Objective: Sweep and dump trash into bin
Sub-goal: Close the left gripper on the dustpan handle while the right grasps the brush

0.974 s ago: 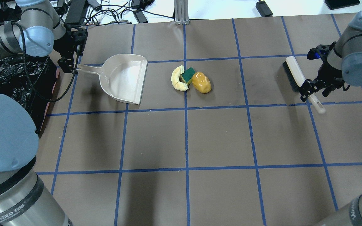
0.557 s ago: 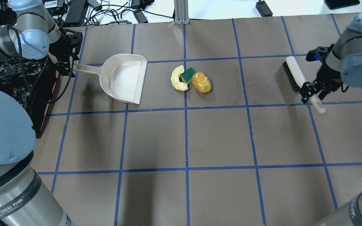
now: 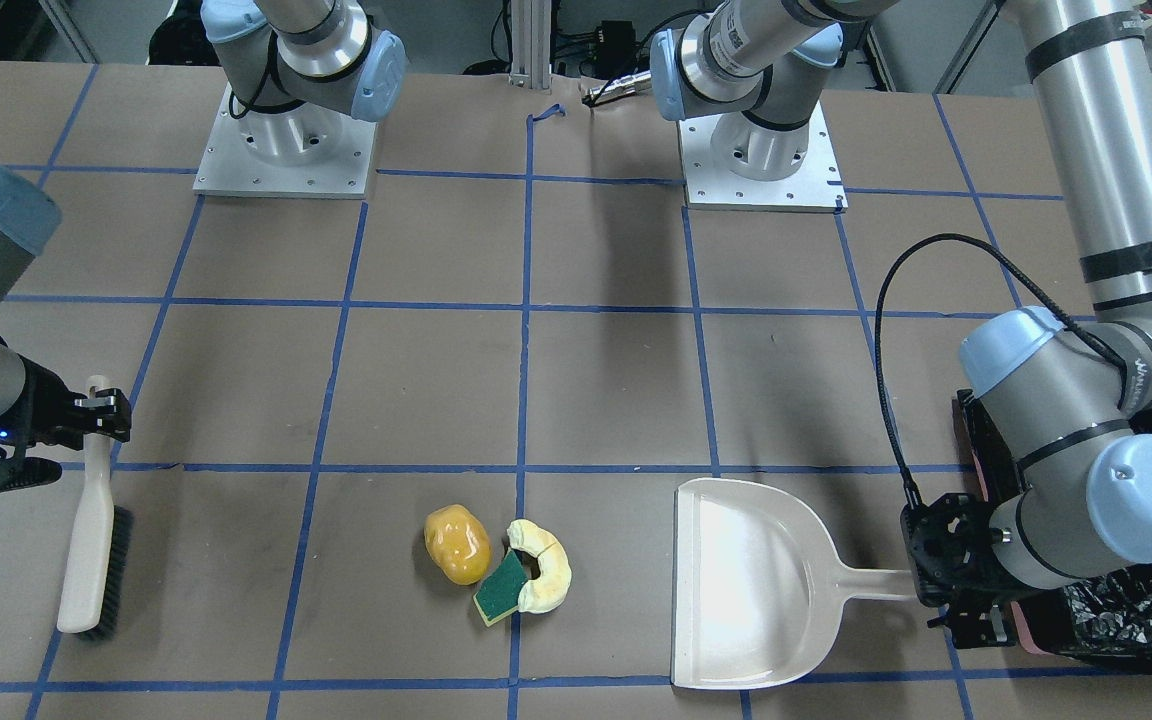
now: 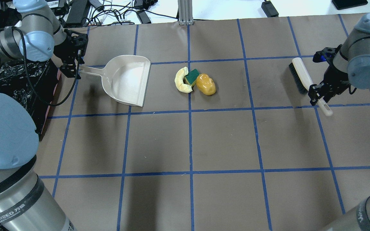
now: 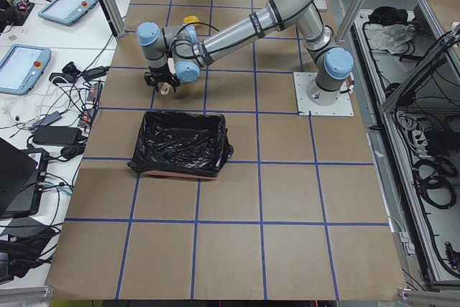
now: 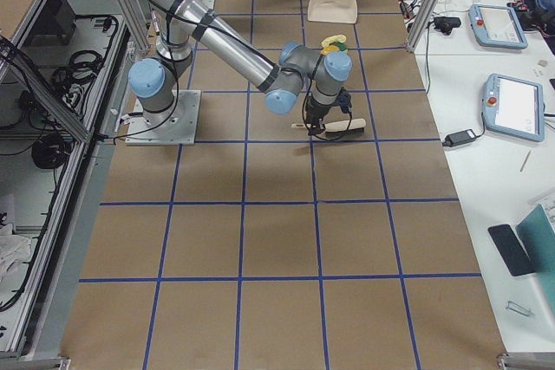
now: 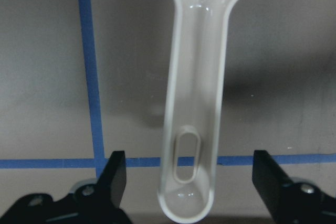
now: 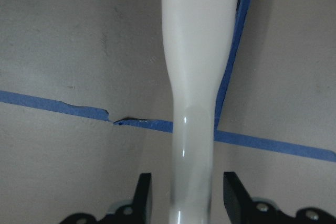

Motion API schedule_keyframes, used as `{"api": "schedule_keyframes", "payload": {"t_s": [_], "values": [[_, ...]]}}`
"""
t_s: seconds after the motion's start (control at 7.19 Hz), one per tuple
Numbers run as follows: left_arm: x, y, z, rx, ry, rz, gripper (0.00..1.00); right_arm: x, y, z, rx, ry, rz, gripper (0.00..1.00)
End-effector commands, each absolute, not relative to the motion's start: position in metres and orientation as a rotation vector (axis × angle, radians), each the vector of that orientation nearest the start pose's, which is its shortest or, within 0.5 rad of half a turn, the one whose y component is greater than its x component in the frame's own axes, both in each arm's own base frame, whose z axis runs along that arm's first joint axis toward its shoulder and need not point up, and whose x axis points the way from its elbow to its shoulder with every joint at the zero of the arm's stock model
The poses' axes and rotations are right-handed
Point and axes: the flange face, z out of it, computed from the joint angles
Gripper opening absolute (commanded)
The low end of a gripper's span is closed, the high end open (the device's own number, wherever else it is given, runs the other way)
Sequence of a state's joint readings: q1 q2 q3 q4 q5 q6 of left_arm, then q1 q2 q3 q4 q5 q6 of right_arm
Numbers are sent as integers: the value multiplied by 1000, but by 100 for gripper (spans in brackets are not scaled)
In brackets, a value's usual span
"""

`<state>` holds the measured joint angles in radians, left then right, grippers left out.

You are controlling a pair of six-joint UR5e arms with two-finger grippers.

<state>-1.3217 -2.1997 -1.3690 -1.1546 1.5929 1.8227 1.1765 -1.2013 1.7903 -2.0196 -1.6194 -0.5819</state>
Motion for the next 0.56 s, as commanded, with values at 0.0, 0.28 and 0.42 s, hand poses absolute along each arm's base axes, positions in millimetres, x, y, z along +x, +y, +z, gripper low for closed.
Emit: {"api": "schedule_keyframes", "payload": {"t_s": [0.0,0.28,0.42], "values": [[42,-715,242,-2183,-2257,-43,76,-98,-570,228,-288,3093,232,56],[42,-714,242,-2159,-2273,-52,70,-98,-570,226,-288,3090,238,47],[40,-713,244,-2160,-2272,-52,68,-98,-570,226,-288,3090,238,29]]}}
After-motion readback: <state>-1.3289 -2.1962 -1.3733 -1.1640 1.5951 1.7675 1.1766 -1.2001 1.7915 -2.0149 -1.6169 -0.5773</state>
